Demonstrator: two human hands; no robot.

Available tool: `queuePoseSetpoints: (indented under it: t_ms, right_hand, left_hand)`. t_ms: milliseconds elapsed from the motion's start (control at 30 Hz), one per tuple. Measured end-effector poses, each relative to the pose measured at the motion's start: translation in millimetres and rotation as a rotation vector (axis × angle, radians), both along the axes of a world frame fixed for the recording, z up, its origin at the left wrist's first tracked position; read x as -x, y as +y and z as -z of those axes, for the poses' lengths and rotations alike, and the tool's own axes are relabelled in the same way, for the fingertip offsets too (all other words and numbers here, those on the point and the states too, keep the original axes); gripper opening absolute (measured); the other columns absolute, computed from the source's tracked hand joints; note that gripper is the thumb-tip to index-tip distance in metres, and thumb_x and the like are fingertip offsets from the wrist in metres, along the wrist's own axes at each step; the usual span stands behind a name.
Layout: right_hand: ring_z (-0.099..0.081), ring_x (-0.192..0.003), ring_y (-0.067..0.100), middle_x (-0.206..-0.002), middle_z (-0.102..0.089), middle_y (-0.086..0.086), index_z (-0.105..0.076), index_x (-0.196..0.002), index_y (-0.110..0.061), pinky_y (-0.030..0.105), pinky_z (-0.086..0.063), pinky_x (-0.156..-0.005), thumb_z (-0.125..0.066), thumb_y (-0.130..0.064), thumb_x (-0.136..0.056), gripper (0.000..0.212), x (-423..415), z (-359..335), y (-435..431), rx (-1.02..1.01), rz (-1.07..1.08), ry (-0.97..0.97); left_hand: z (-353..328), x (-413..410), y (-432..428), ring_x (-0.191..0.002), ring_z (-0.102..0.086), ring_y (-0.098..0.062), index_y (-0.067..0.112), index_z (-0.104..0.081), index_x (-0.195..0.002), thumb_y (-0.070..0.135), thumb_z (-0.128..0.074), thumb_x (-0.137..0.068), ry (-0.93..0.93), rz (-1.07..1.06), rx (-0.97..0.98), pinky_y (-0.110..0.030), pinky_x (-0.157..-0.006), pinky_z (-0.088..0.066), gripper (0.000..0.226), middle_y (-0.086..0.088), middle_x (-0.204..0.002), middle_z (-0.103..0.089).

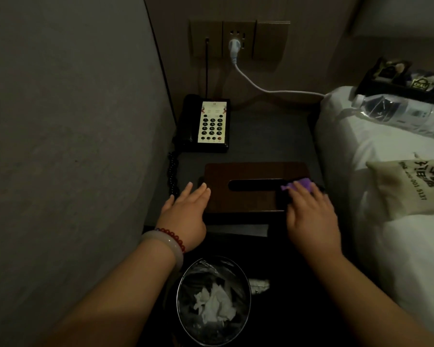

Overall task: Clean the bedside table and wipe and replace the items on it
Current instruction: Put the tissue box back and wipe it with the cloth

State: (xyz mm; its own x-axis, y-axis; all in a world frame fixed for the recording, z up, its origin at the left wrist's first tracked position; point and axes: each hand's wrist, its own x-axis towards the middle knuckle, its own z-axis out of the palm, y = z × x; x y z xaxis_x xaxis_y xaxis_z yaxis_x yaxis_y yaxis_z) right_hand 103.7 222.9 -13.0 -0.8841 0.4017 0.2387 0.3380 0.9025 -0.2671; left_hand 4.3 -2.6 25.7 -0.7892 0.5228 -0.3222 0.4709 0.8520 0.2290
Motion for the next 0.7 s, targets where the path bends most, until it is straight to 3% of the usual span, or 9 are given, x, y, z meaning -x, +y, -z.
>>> queuePoseSetpoints:
  t_ms: [67,133,233,333,433,533,700]
  right_hand:
    - [-0.053,-0.119,0.038,-0.127,-0.059,0.019,-0.061,-0.120,-0.001,0.045,-0.040,-0.101,-0.044,-0.013,-0.090,0.036,-3,-5,8,0.131,0.155,0.083]
    - [-0.055,-0.111,0.036,-0.120,-0.060,0.021,-0.059,-0.117,0.000,0.039,-0.041,-0.088,-0.042,-0.012,-0.096,0.030,-2,-15,12,0.357,0.301,0.154]
    - [-0.056,-0.097,0.033,-0.103,-0.062,0.019,-0.059,-0.100,-0.002,0.030,-0.030,-0.070,-0.039,-0.015,-0.097,0.024,-3,-26,15,0.560,0.355,0.282]
    - [-0.055,-0.098,0.029,-0.105,-0.061,0.017,-0.060,-0.102,-0.002,0.025,-0.028,-0.073,-0.039,-0.015,-0.098,0.024,-2,-26,15,0.616,0.353,0.328]
    - [-0.054,-0.106,0.029,-0.112,-0.060,0.014,-0.058,-0.113,-0.006,0.029,-0.034,-0.080,-0.040,-0.020,-0.098,0.027,4,-14,15,0.694,0.325,0.253]
    - [-0.053,-0.115,0.027,-0.123,-0.060,0.009,-0.055,-0.127,-0.013,0.037,-0.042,-0.095,-0.042,-0.028,-0.097,0.036,13,-6,14,0.720,0.310,0.186]
    - [-0.055,-0.107,0.032,-0.117,-0.060,0.017,-0.058,-0.119,-0.006,0.039,-0.044,-0.088,-0.038,-0.031,-0.098,0.039,29,-4,24,0.633,0.376,0.136]
  left_hand:
    - [0,0,1,-0.145,0.012,-0.010,0.027,-0.003,-0.152,0.010,-0.045,-0.091,-0.002,0.003,-0.011,-0.041,-0.119,0.000,0.076,0.014,-0.158,0.007]
    - [0,2,0,-0.145,0.011,-0.010,0.028,-0.005,-0.151,0.010,-0.045,-0.092,-0.009,0.001,-0.035,-0.040,-0.119,0.000,0.074,0.014,-0.158,0.005]
    - [3,5,-3,-0.145,0.009,-0.008,0.027,-0.008,-0.151,0.015,-0.044,-0.093,-0.021,-0.005,-0.111,-0.038,-0.118,-0.003,0.070,0.015,-0.158,0.003]
    - [12,3,-4,-0.145,0.003,-0.008,0.029,-0.001,-0.151,0.024,-0.050,-0.093,-0.064,-0.101,-0.298,-0.034,-0.118,-0.010,0.076,0.010,-0.159,0.005]
    - [21,2,4,-0.145,-0.007,-0.013,0.033,0.012,-0.149,0.036,-0.060,-0.089,-0.187,-0.224,-0.435,-0.028,-0.114,-0.016,0.093,0.006,-0.159,0.004]
    - [25,1,19,-0.145,-0.013,-0.014,0.040,0.014,-0.146,0.039,-0.064,-0.086,-0.234,-0.213,-0.455,-0.025,-0.112,-0.019,0.098,0.001,-0.160,-0.001]
    - [23,11,41,-0.139,-0.028,-0.018,0.050,0.015,-0.142,0.039,-0.062,-0.088,-0.097,-0.154,-0.406,-0.027,-0.107,-0.031,0.095,-0.004,-0.158,-0.008]
